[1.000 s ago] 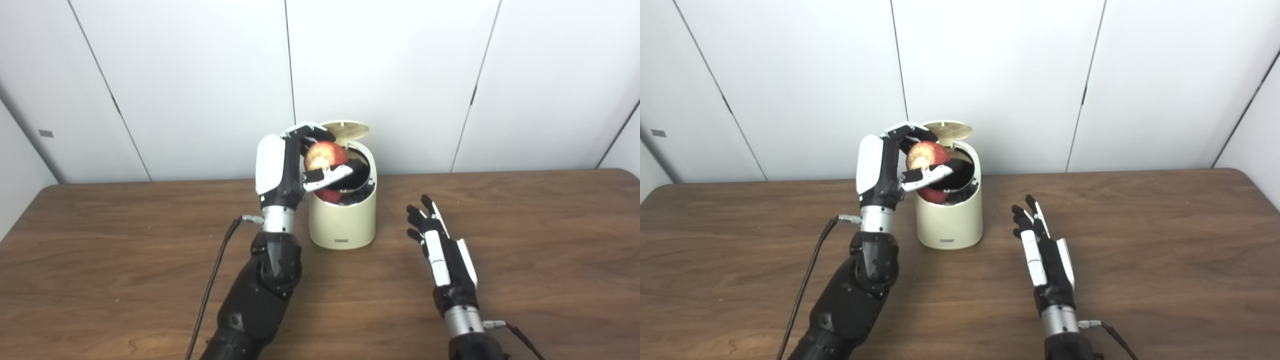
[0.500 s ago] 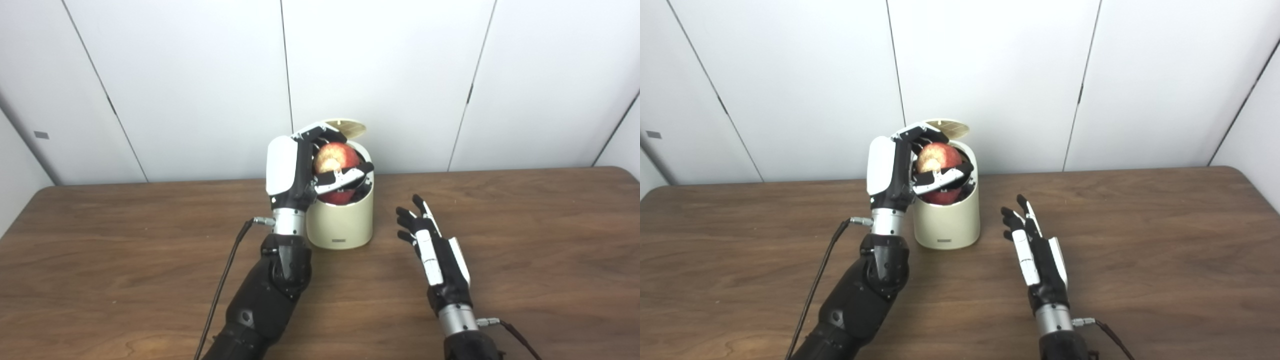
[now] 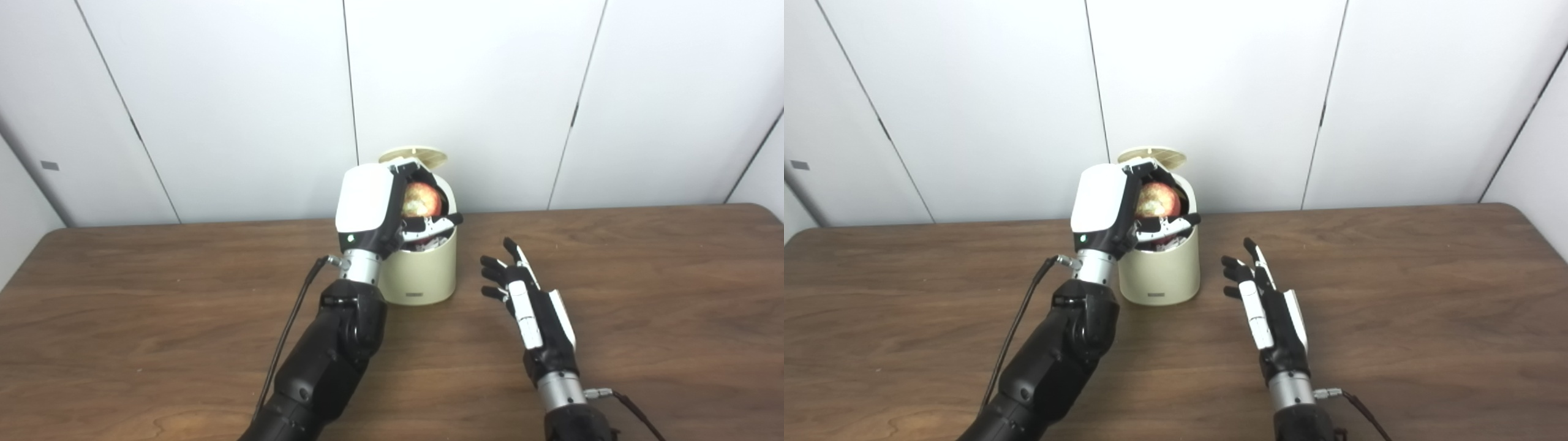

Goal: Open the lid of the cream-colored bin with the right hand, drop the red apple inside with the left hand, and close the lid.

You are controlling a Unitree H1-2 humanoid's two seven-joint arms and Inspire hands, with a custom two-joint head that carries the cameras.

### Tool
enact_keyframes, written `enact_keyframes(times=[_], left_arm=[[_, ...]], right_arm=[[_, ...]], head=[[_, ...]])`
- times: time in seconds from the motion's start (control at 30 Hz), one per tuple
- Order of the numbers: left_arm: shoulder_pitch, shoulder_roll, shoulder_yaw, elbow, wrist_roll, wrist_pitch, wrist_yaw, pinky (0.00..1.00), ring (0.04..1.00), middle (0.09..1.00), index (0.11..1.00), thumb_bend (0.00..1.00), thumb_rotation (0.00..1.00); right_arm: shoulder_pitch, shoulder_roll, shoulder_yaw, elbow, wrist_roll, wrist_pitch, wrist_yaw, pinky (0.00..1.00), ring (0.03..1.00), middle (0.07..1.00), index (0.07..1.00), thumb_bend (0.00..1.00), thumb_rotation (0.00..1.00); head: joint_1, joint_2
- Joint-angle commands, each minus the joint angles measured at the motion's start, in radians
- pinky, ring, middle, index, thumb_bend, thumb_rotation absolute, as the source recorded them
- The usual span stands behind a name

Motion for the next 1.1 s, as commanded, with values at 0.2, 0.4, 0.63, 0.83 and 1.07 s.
enact_keyframes(times=[0.2,0.4,0.63,0.83,1.07], left_arm=[[-0.015,0.041,-0.044,-0.054,0.058,0.104,-0.133,0.71,0.809,0.820,0.751,0.93,0.17],[-0.011,0.043,-0.053,-0.082,0.071,0.143,-0.170,0.74,0.833,0.850,0.811,0.95,0.21],[-0.006,0.046,-0.058,-0.112,0.083,0.167,-0.204,0.76,0.847,0.869,0.845,1.00,0.23],[0.003,0.040,-0.055,-0.096,0.102,0.158,-0.136,0.81,0.884,0.881,0.840,0.92,0.29],[0.004,0.035,-0.047,-0.073,0.113,0.152,-0.061,0.86,0.898,0.890,0.842,0.68,0.48]], right_arm=[[-0.023,-0.007,0.010,-0.052,-0.004,0.002,0.010,0.76,0.806,0.795,0.926,0.56,1.00],[-0.024,-0.013,0.013,-0.053,-0.008,0.003,0.009,0.76,0.793,0.782,0.913,0.55,1.00],[-0.025,-0.024,0.024,-0.054,-0.032,0.006,0.008,0.81,0.801,0.774,0.887,0.53,1.00],[-0.024,-0.028,0.027,-0.053,-0.063,0.019,0.000,0.81,0.804,0.762,0.855,0.54,1.00],[-0.025,-0.033,0.029,-0.049,-0.077,0.020,0.005,0.78,0.782,0.745,0.831,0.56,1.00]], head=[[0.002,0.001],[0.006,-0.001],[0.005,-0.001],[0.006,0.000],[0.011,-0.001]])
